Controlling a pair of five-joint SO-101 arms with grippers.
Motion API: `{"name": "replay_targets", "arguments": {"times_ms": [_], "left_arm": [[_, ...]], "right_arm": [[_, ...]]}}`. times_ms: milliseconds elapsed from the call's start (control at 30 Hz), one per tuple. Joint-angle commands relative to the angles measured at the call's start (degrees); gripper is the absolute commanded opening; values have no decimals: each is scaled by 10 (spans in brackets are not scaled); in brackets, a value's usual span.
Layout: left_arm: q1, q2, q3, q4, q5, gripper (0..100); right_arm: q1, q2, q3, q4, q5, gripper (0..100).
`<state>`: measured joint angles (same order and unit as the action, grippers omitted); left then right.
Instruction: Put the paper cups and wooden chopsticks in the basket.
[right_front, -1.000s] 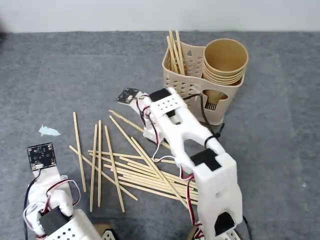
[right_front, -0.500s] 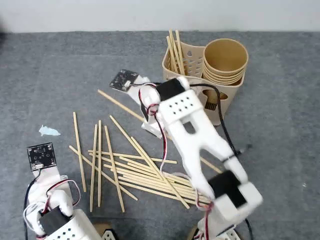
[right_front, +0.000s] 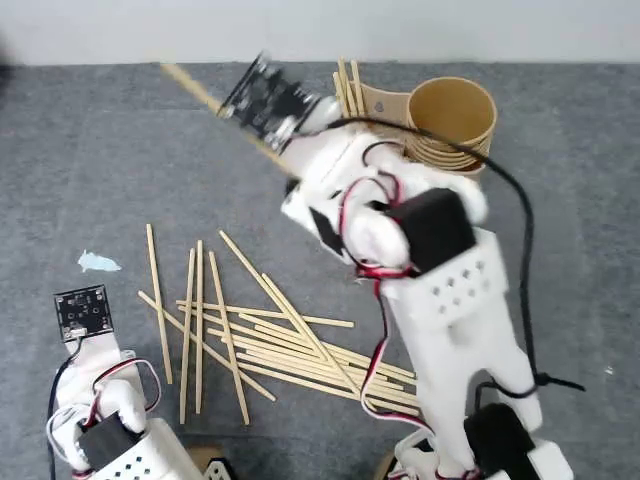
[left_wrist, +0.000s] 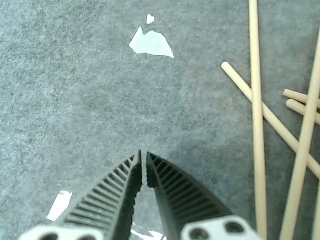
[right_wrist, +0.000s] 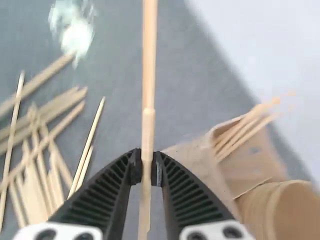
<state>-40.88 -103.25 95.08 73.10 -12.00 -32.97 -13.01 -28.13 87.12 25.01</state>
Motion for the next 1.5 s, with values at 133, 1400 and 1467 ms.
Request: {"name": "replay_targets", "arguments": {"times_ms": [133,1400,1467], "left_arm": [[1,-9,-3,-12,4,15],[1,-9,-3,-12,4,15],[1,-9,-3,-12,4,15]], "right_arm": [[8,-32,-90,-153,-34,8],[216,104,136,-587,-247,8],[216,103,167,-594,-246,8]]}}
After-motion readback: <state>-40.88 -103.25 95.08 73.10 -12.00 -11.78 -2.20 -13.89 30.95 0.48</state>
